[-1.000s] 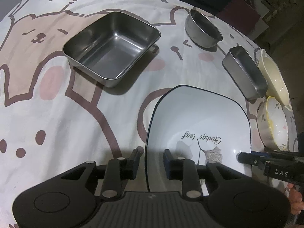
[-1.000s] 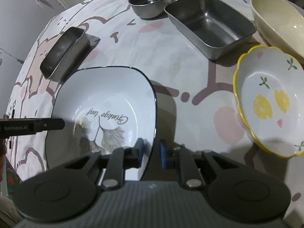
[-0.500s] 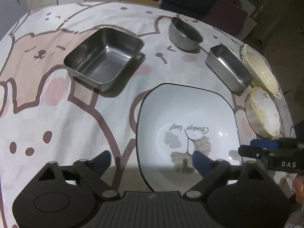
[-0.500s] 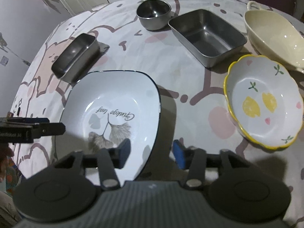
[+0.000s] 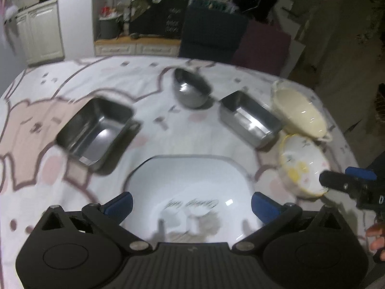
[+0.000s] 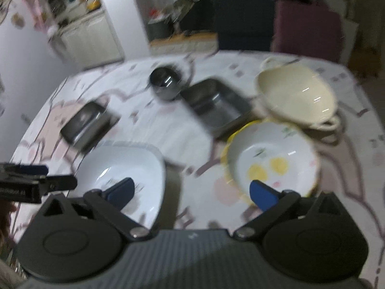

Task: Organize plates and bowls
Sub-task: 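Move both tools to the handles of the cream bowl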

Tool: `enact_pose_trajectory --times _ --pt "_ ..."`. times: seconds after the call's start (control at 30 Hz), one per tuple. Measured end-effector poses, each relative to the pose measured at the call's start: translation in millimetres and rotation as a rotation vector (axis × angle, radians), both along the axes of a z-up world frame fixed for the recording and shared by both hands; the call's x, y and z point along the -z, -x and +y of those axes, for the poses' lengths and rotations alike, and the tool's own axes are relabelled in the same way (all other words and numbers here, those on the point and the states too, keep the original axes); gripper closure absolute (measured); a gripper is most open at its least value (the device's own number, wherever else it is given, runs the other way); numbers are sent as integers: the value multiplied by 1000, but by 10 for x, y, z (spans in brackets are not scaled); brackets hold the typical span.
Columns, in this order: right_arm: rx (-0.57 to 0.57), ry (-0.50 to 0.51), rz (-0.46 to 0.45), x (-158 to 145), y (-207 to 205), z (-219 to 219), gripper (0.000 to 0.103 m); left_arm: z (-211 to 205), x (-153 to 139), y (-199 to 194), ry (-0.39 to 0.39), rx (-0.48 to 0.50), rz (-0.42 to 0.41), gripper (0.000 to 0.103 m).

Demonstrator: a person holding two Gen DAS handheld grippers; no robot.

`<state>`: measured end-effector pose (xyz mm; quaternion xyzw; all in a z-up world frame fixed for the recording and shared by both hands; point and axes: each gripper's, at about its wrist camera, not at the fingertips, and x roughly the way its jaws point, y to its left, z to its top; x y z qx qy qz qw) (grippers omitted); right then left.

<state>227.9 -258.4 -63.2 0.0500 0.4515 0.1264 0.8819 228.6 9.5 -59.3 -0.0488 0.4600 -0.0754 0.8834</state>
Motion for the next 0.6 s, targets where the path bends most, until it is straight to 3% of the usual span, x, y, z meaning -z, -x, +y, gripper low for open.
enact_pose_trajectory --times 0.33,0.4,0.6 --pt "287 -76 -143 -119 -44 -867 0 -891 -92 -407 -1 75 -111 0" --pt "351 -101 -141 -82 -109 -1047 0 -1024 -78 -539 -5 84 -130 0" --pt "529 -228 -105 154 -381 -1558 0 -1314 -31 -1046 77 83 -159 0"
